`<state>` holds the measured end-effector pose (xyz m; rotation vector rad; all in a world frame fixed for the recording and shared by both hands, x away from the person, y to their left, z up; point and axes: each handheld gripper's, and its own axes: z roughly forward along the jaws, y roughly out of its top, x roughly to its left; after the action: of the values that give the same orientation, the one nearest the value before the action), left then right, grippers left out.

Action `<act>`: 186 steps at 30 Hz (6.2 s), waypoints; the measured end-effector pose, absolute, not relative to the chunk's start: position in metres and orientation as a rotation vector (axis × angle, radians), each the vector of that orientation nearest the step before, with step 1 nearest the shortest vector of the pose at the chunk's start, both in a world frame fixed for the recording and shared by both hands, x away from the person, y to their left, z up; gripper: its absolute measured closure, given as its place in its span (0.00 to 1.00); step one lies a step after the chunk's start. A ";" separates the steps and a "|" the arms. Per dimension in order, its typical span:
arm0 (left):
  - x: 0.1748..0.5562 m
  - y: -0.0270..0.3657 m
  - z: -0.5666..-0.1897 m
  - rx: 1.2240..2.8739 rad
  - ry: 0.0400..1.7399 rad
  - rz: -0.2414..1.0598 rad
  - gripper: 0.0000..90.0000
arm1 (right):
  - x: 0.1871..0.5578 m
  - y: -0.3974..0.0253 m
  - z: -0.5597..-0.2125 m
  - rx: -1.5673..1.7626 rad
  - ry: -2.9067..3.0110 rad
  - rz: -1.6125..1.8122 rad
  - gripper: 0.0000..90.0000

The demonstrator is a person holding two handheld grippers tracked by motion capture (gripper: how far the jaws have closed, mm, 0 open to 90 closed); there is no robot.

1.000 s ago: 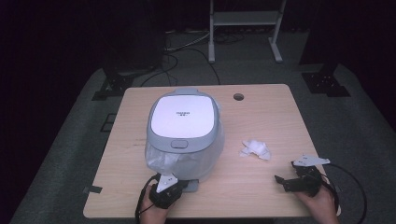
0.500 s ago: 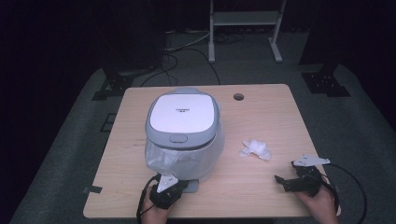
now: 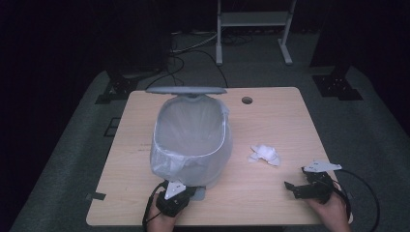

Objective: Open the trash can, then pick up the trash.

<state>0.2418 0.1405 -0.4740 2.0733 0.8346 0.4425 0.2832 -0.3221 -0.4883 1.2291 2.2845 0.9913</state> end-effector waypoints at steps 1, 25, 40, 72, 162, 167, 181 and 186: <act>0.242 0.141 -0.475 2.073 0.830 0.439 0.99 | 0.283 -0.322 -0.488 1.229 2.284 0.991 0.08; 0.246 0.142 -0.477 2.068 0.824 0.414 0.99 | 0.283 -0.323 -0.488 1.238 2.276 0.988 0.08; 0.245 0.142 -0.477 2.067 0.833 0.413 0.99 | 0.287 -0.320 -0.478 1.254 2.265 1.012 0.08; 0.245 0.142 -0.477 2.071 0.830 0.414 0.99 | 0.318 -0.296 -0.445 1.208 2.250 1.122 0.11; 0.246 0.143 -0.478 2.061 0.834 0.402 0.99 | 0.368 -0.233 -0.480 1.180 2.282 0.986 0.50; 0.246 0.143 -0.477 2.061 0.835 0.403 0.99 | 0.365 -0.236 -0.479 1.170 2.291 0.986 0.60; 0.245 0.143 -0.477 2.064 0.833 0.406 0.99 | 0.359 -0.246 -0.475 1.176 2.342 1.006 0.83; 0.245 0.143 -0.477 2.063 0.834 0.408 0.99 | 0.353 -0.250 -0.468 1.170 2.367 1.036 0.83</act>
<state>0.2453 0.1429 -0.4774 2.0631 0.8341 0.4080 0.3525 -0.2496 -0.4685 1.1700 2.3671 1.0364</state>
